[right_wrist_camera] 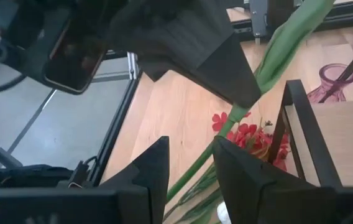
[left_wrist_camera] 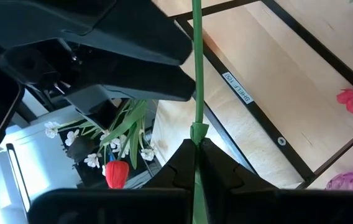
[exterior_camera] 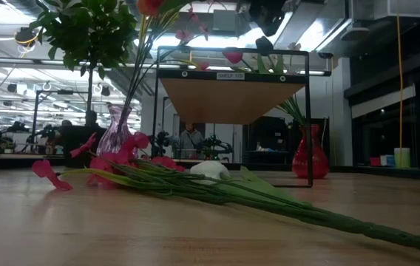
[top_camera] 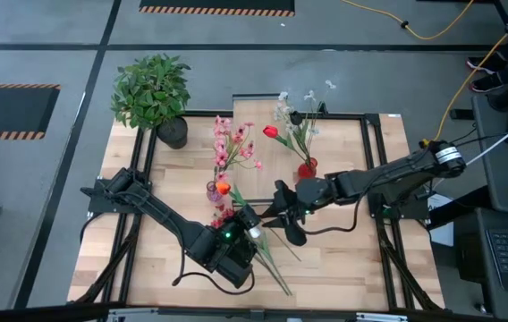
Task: Pick and place flowers into a vace then onto a shelf
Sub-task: Put the orange tulip into the violet vase
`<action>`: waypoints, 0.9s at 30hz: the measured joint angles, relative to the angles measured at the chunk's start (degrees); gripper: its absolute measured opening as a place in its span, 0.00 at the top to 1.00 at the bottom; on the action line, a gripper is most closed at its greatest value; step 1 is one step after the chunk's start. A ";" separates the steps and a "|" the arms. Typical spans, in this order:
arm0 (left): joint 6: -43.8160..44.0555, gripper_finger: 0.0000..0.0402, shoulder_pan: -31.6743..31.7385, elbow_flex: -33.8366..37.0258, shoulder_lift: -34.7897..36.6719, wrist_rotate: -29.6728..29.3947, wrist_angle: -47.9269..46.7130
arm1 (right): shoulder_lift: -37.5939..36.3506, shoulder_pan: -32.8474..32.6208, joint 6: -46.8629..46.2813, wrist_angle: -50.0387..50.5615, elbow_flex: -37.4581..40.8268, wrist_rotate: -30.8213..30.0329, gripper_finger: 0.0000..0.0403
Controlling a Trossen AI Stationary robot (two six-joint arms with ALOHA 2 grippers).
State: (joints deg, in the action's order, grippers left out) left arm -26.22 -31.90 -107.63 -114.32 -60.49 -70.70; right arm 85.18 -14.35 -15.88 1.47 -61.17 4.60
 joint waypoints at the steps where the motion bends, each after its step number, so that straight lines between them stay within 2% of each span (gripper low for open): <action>1: -0.04 0.99 -0.08 0.00 0.00 -0.02 0.00 | 0.00 0.00 0.25 0.11 0.02 0.00 0.68; 27: -3.83 0.99 -1.39 0.02 0.00 -6.33 0.42 | -0.04 -0.02 0.04 0.38 0.07 -1.13 0.68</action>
State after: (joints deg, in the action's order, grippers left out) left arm -30.05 -33.29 -107.61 -114.32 -66.82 -70.28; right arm 85.14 -14.37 -15.84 1.85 -61.10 3.47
